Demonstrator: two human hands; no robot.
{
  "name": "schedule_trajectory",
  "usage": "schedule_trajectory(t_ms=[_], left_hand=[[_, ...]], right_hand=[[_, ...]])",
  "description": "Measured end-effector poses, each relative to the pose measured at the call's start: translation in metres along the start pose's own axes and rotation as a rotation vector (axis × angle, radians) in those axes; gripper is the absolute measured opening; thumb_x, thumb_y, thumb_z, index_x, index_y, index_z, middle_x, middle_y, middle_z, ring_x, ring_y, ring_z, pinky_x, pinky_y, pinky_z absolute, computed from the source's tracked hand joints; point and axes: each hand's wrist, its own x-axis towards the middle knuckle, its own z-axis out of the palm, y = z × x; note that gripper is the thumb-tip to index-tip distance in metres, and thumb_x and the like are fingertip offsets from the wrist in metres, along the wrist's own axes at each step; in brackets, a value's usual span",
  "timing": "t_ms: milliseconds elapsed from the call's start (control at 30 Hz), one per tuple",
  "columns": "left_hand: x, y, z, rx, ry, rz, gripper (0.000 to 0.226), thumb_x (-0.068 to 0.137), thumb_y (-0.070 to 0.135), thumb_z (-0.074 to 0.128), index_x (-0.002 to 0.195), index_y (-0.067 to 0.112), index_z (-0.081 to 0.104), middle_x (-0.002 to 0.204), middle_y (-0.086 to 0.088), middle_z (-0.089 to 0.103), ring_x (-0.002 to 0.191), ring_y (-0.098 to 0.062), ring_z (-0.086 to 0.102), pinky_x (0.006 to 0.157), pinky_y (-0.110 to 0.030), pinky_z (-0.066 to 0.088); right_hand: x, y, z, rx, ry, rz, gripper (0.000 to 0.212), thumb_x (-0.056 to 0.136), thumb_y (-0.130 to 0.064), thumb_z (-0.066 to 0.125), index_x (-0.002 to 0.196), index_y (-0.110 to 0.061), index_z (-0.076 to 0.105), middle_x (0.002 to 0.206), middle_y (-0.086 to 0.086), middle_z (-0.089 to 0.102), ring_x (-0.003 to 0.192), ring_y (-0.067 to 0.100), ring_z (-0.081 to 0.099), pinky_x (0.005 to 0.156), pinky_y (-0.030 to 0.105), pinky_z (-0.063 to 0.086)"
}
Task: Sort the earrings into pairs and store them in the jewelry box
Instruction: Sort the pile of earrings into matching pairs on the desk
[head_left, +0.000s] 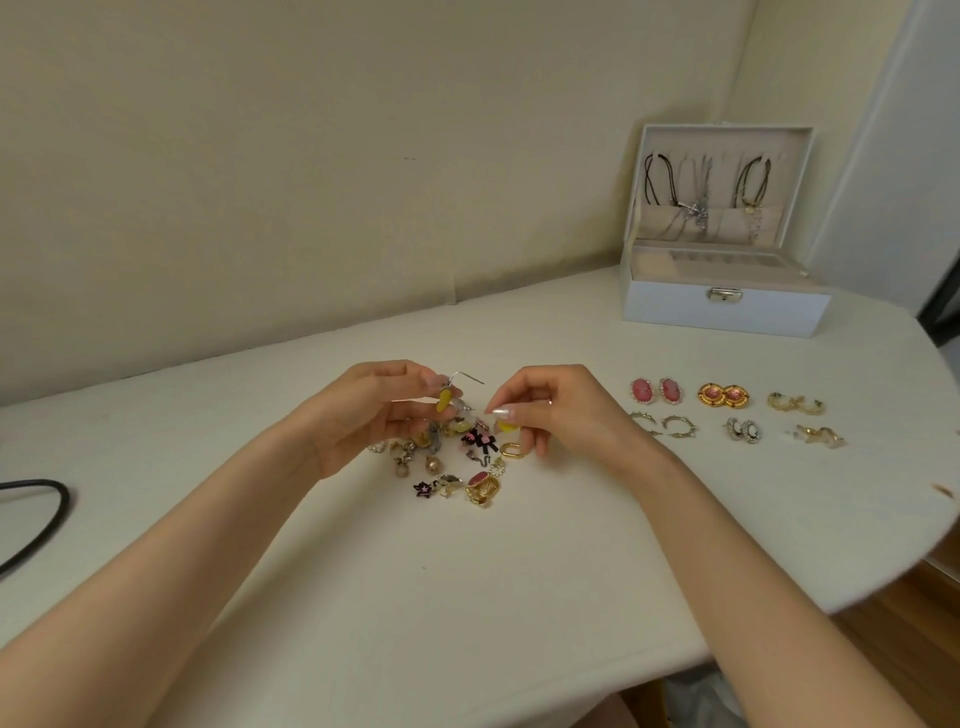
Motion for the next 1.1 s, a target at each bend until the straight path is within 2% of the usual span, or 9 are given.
schedule_trajectory(t_ms=[67,167,300,500,633,733,867,967,1100], left_hand=[[0.001,-0.001,0.0,-0.003,0.01,-0.003,0.004,0.085,0.012,0.06,0.087,0.011,0.063,0.099,-0.006,0.072,0.077,-0.012,0.068,0.059,-0.016,0.052],[0.001,-0.002,0.001,0.037,0.031,0.0,0.005,0.087,0.01,0.058,0.085,0.012,0.062,0.093,-0.005,0.071,0.073,-0.009,0.067,0.06,-0.017,0.05],[0.001,-0.004,0.005,0.159,0.041,0.023,0.006,0.086,0.011,0.059,0.082,0.013,0.061,0.082,-0.001,0.07,0.074,-0.01,0.063,0.068,-0.02,0.048],[-0.002,-0.003,0.009,0.263,0.018,0.052,0.004,0.085,0.009,0.06,0.083,0.011,0.062,0.085,-0.003,0.07,0.076,-0.007,0.066,0.077,-0.026,0.047],[-0.002,0.0,0.005,0.156,0.015,0.007,0.006,0.088,0.01,0.057,0.084,0.012,0.062,0.096,-0.001,0.072,0.076,-0.008,0.067,0.066,-0.019,0.051],[-0.001,0.0,0.002,-0.103,-0.001,-0.088,0.008,0.089,0.01,0.053,0.093,0.01,0.059,0.095,-0.006,0.072,0.074,-0.012,0.069,0.055,-0.016,0.051],[0.001,0.0,0.0,-0.311,-0.023,-0.199,0.012,0.093,0.015,0.048,0.098,0.007,0.057,0.094,-0.012,0.072,0.073,-0.014,0.07,0.055,-0.017,0.053],[0.002,-0.001,0.0,-0.26,-0.028,-0.183,0.019,0.094,0.01,0.047,0.105,0.0,0.058,0.095,-0.014,0.071,0.074,-0.012,0.069,0.06,-0.017,0.055],[0.001,-0.002,0.002,-0.126,-0.003,-0.123,0.025,0.089,-0.005,0.049,0.111,-0.007,0.059,0.101,-0.017,0.069,0.08,-0.011,0.07,0.067,-0.016,0.056]], right_hand=[[-0.002,-0.001,-0.001,0.053,0.024,-0.004,0.012,0.084,0.004,0.061,0.082,-0.006,0.068,0.065,0.007,0.067,0.049,0.015,0.062,0.046,0.021,0.049],[-0.004,-0.006,0.0,0.211,0.053,-0.042,0.01,0.086,0.003,0.059,0.093,0.003,0.066,0.081,0.02,0.065,0.067,0.022,0.068,0.062,0.025,0.057],[-0.004,-0.006,0.008,0.116,0.1,-0.123,0.016,0.081,-0.011,0.07,0.098,-0.01,0.069,0.078,0.01,0.06,0.062,0.016,0.059,0.061,0.022,0.053],[-0.002,-0.001,0.015,-0.051,0.191,-0.147,0.008,0.079,-0.013,0.071,0.073,-0.015,0.067,0.062,-0.011,0.057,0.059,0.01,0.046,0.059,0.022,0.042],[0.0,-0.001,0.009,-0.003,0.304,-0.116,0.008,0.081,-0.014,0.07,0.076,-0.009,0.066,0.059,-0.012,0.055,0.05,0.002,0.044,0.054,0.017,0.039],[-0.001,0.001,0.01,-0.015,0.217,-0.056,0.011,0.08,-0.017,0.072,0.088,-0.012,0.07,0.069,-0.002,0.06,0.048,-0.001,0.05,0.053,0.015,0.043],[0.001,0.002,0.01,0.09,0.174,-0.051,0.019,0.081,0.0,0.067,0.098,-0.009,0.068,0.078,0.005,0.061,0.063,0.015,0.068,0.065,0.02,0.054],[0.001,0.001,0.006,0.191,0.208,-0.037,0.017,0.08,0.006,0.066,0.094,-0.002,0.069,0.075,0.009,0.064,0.064,0.022,0.07,0.062,0.023,0.056],[-0.001,-0.002,0.005,0.127,0.244,-0.045,0.019,0.076,-0.001,0.072,0.093,-0.01,0.07,0.066,0.005,0.065,0.05,0.014,0.06,0.047,0.021,0.046]])
